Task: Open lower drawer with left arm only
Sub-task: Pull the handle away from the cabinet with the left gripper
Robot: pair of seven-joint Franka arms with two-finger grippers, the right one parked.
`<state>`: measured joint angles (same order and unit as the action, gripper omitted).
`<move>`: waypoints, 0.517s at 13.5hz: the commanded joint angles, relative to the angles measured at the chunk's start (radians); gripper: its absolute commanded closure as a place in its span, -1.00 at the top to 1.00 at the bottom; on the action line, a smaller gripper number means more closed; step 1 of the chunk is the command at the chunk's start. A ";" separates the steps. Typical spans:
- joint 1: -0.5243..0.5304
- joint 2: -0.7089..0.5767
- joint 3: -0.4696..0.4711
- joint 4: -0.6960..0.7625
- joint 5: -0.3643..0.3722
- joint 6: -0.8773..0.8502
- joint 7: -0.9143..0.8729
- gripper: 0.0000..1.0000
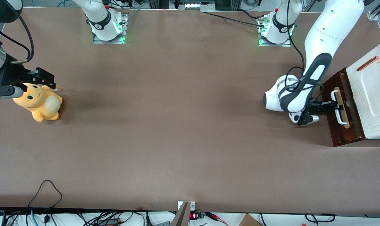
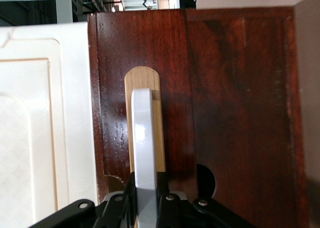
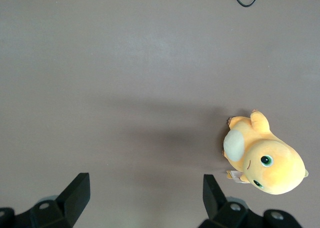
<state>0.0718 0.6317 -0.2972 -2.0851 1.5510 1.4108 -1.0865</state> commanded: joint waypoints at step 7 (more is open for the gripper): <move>-0.082 0.000 -0.105 0.048 0.023 -0.024 0.129 -0.99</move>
<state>0.0386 0.6317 -0.3744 -2.0870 1.5370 1.3785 -1.0586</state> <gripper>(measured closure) 0.819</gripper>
